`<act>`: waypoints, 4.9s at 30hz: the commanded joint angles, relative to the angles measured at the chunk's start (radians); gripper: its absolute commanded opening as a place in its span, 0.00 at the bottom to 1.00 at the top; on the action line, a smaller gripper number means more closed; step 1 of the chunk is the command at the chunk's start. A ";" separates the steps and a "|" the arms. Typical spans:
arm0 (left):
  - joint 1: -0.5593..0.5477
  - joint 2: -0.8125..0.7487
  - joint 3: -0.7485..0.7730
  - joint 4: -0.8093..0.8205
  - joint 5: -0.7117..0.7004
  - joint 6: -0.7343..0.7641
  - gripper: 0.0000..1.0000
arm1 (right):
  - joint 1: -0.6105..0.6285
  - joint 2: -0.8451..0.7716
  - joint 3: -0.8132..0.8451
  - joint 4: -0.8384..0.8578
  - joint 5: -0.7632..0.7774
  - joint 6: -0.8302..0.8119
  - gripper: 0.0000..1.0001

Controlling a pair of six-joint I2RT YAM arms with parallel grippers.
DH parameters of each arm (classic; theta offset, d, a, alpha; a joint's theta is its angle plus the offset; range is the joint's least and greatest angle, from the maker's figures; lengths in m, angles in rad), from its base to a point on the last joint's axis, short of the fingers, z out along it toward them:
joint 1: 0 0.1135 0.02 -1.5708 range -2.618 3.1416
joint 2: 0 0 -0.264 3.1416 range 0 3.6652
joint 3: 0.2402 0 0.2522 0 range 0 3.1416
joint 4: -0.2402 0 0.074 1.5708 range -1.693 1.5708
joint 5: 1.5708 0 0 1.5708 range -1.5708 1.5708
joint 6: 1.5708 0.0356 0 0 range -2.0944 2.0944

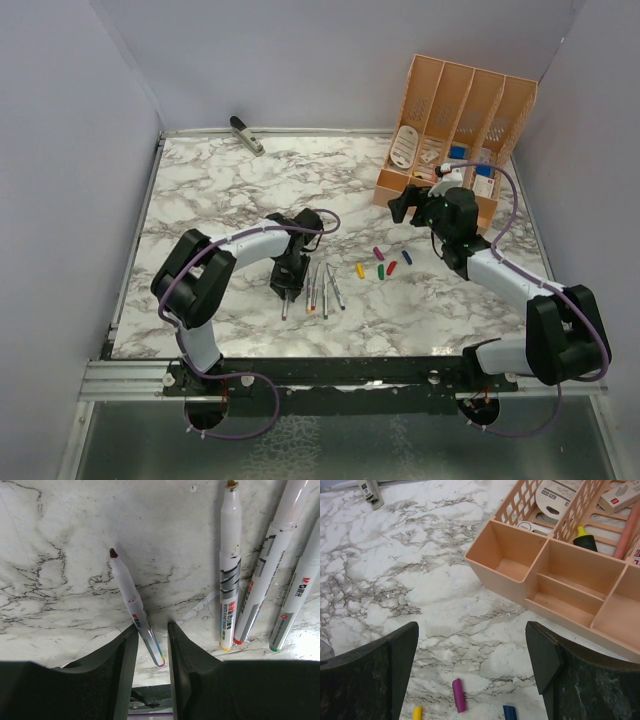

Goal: Insert the pens into the pen caps

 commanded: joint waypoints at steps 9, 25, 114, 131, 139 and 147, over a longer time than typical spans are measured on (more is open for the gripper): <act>-0.002 0.105 -0.105 0.071 -0.039 -0.011 0.31 | 0.003 0.005 0.026 -0.012 0.016 -0.012 0.87; 0.033 0.164 -0.177 0.175 -0.023 -0.001 0.05 | 0.002 -0.014 0.025 -0.021 0.021 -0.015 0.87; 0.036 -0.687 -0.486 1.121 0.117 0.239 0.00 | 0.246 0.267 0.162 -0.453 0.142 -0.124 0.38; 0.036 -0.661 -0.484 1.145 0.151 0.230 0.00 | 0.262 0.323 0.183 -0.480 0.135 -0.131 0.37; 0.037 -0.665 -0.490 1.147 0.141 0.231 0.00 | 0.272 0.365 0.219 -0.529 0.154 -0.131 0.31; 0.035 -0.667 -0.493 1.149 0.133 0.229 0.00 | 0.290 0.405 0.274 -0.631 0.183 -0.130 0.01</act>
